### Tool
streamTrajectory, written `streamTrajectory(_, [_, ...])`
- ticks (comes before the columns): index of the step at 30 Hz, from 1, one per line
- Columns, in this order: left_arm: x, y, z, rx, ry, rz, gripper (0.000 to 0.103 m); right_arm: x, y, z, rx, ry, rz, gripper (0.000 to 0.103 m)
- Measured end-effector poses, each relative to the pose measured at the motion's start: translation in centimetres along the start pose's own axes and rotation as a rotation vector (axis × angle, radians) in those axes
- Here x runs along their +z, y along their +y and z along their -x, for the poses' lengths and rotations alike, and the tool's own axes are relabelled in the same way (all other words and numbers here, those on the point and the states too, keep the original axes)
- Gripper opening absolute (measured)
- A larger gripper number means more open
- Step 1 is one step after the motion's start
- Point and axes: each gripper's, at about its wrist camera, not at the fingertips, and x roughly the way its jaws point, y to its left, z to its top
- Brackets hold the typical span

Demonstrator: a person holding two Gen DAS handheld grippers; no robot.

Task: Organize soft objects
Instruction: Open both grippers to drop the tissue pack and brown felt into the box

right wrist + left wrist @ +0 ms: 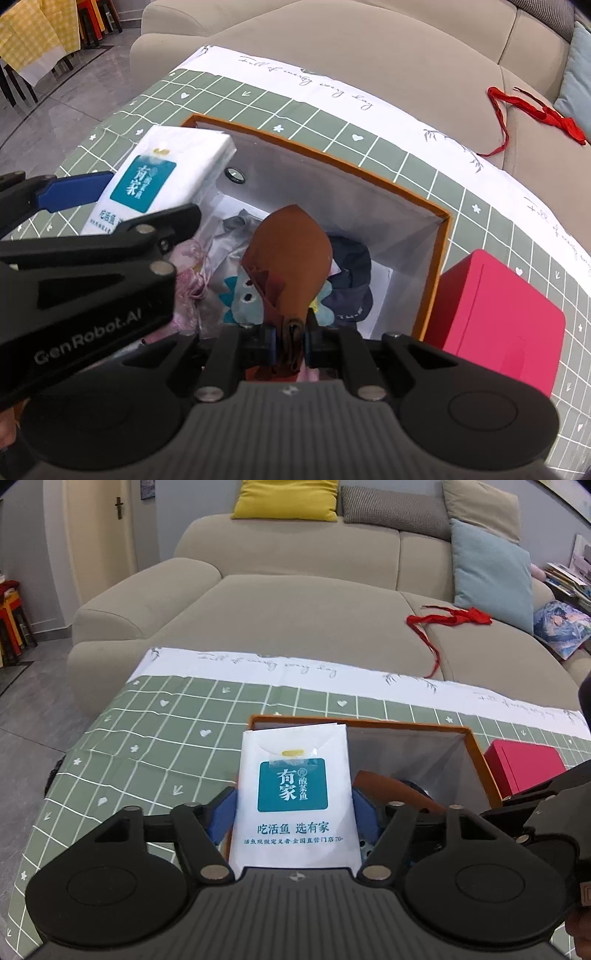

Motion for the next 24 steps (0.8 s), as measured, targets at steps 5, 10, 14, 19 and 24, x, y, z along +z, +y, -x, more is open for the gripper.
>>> streamTrajectory(5, [-0.5, 0.0, -0.4, 0.003, 0.015, 0.008, 0.084, -0.2, -0.1, 0.2, 0.0, -0.004, -0.004, 0.01])
streamTrajectory(10, [-0.4, -0.1, 0.1, 0.003, 0.0, -0.008, 0.088, -0.2, 0.1, 0.2, 0.002, -0.006, 0.003, 0.01])
streamTrajectory(14, [-0.2, -0.2, 0.5, 0.058, 0.037, -0.034, 0.089, -0.1, 0.1, 0.0, 0.001, -0.003, -0.001, 0.013])
streamTrajectory(19, [0.1, -0.3, 1.7, 0.128, 0.051, -0.087, 0.089, 0.1, 0.4, -0.1, -0.006, -0.007, 0.005, 0.021])
streamTrajectory(24, [0.1, 0.9, 2.3, 0.115, 0.08, -0.036, 0.089, 0.1, 0.6, -0.2, -0.024, -0.008, 0.016, 0.03])
